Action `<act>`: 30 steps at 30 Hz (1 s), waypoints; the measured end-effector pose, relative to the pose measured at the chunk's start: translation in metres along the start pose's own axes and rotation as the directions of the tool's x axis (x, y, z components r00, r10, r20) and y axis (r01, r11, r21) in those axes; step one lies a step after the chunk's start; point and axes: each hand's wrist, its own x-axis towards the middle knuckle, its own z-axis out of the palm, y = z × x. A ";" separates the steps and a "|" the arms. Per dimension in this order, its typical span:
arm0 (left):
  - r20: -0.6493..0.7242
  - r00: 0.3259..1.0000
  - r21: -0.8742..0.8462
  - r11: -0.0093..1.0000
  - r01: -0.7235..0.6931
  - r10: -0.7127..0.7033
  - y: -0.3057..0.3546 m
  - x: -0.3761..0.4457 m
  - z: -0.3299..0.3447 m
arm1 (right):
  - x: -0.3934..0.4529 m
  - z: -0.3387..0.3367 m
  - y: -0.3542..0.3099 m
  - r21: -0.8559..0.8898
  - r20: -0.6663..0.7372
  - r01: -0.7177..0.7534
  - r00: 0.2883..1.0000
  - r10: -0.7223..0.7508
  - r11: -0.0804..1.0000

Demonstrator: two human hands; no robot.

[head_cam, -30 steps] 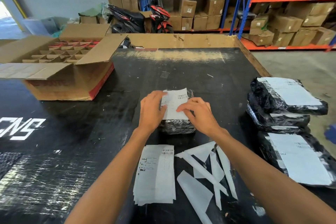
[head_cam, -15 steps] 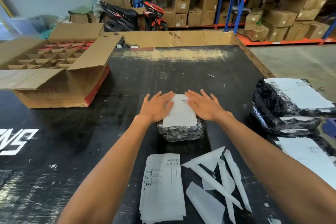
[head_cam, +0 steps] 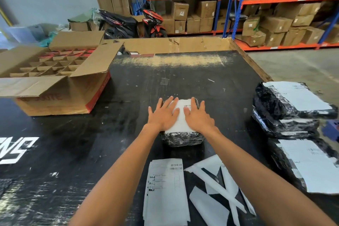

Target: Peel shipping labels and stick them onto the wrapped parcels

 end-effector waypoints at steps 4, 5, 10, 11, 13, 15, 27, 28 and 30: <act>-0.070 0.994 -0.132 0.988 0.076 -0.086 -0.007 -0.004 0.009 | -0.005 0.003 0.011 0.037 -0.043 -0.009 0.999 0.010 0.999; -0.071 0.990 -0.206 0.973 0.107 -0.124 -0.009 -0.004 0.011 | -0.004 0.003 0.013 0.074 -0.050 -0.010 0.999 0.014 0.997; -0.018 0.963 -0.550 0.807 0.214 -0.268 -0.003 -0.014 0.013 | -0.005 0.008 0.015 0.320 -0.118 -0.155 0.972 0.201 0.935; -0.032 0.959 -0.597 0.775 0.207 -0.281 0.001 -0.018 0.012 | -0.004 0.008 0.015 0.340 -0.095 -0.199 0.965 0.245 0.919; -0.084 0.958 -0.663 0.733 0.153 -0.276 0.005 -0.023 0.011 | -0.004 0.008 0.015 0.362 -0.080 -0.226 0.959 0.271 0.905; -0.130 0.962 -0.695 0.714 0.083 -0.239 0.006 -0.024 0.010 | -0.004 0.011 0.020 0.423 -0.100 -0.194 0.961 0.258 0.885; -0.243 0.966 -0.916 0.349 -0.198 -0.090 0.003 -0.033 0.000 | -0.018 0.036 0.037 0.791 -0.297 0.125 0.934 0.197 0.599; -0.264 0.963 -0.911 0.344 -0.227 -0.063 0.006 -0.035 -0.002 | -0.019 0.038 0.039 0.802 -0.305 0.142 0.932 0.194 0.580; -0.310 0.950 -0.883 0.373 -0.283 -0.014 0.012 -0.037 -0.009 | -0.019 0.039 0.044 0.853 -0.253 0.125 0.948 0.191 0.507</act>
